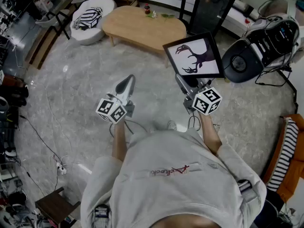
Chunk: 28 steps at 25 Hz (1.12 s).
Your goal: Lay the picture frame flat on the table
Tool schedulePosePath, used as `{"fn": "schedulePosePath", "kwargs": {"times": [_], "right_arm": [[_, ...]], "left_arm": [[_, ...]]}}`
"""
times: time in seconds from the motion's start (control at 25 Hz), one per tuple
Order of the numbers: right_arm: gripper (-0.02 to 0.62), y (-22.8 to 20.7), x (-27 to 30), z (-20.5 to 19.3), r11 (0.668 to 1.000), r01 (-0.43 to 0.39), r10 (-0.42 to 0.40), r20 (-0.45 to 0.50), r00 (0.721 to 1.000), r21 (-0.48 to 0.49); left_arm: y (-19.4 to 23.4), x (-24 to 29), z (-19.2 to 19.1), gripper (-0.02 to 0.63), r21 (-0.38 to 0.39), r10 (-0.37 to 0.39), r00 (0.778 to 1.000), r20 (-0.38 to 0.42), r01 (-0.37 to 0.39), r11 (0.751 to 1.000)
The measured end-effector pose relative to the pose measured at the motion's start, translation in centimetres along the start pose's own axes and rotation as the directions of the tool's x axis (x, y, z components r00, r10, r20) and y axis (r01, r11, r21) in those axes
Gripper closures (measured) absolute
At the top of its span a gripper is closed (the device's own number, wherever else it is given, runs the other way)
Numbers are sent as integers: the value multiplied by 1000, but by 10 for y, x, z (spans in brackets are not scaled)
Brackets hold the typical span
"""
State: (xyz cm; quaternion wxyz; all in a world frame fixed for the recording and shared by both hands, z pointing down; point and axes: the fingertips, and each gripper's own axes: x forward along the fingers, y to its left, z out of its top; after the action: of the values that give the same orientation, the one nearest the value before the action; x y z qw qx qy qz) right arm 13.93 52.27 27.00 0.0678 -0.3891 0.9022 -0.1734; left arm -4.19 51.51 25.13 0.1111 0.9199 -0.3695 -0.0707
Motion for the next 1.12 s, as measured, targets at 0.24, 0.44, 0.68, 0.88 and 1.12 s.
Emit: {"fn": "schedulePosePath", "kwargs": {"times": [0.24, 0.44, 0.68, 0.88, 1.12], "right_arm": [[523, -7, 0, -3, 1000, 4, -4, -1, 1000, -7], [523, -7, -1, -1, 1000, 8, -8, -6, 1000, -13], [522, -22, -2, 6, 1000, 10, -10, -1, 1000, -16], [522, -35, -2, 9, 1000, 7, -7, 10, 1000, -10], [523, -47, -7, 9, 1000, 7, -8, -10, 1000, -27]], "left_arm": [[-1, 6, -4, 606, 4, 3, 1000, -3, -3, 1000], [1, 7, 1, 606, 15, 13, 1000, -4, -13, 1000], [1, 25, -1, 606, 41, 29, 999, -25, -28, 999], [-7, 43, -19, 606, 191, 63, 992, -113, -40, 981], [-18, 58, -31, 606, 170, 69, 992, -109, -50, 984]]}}
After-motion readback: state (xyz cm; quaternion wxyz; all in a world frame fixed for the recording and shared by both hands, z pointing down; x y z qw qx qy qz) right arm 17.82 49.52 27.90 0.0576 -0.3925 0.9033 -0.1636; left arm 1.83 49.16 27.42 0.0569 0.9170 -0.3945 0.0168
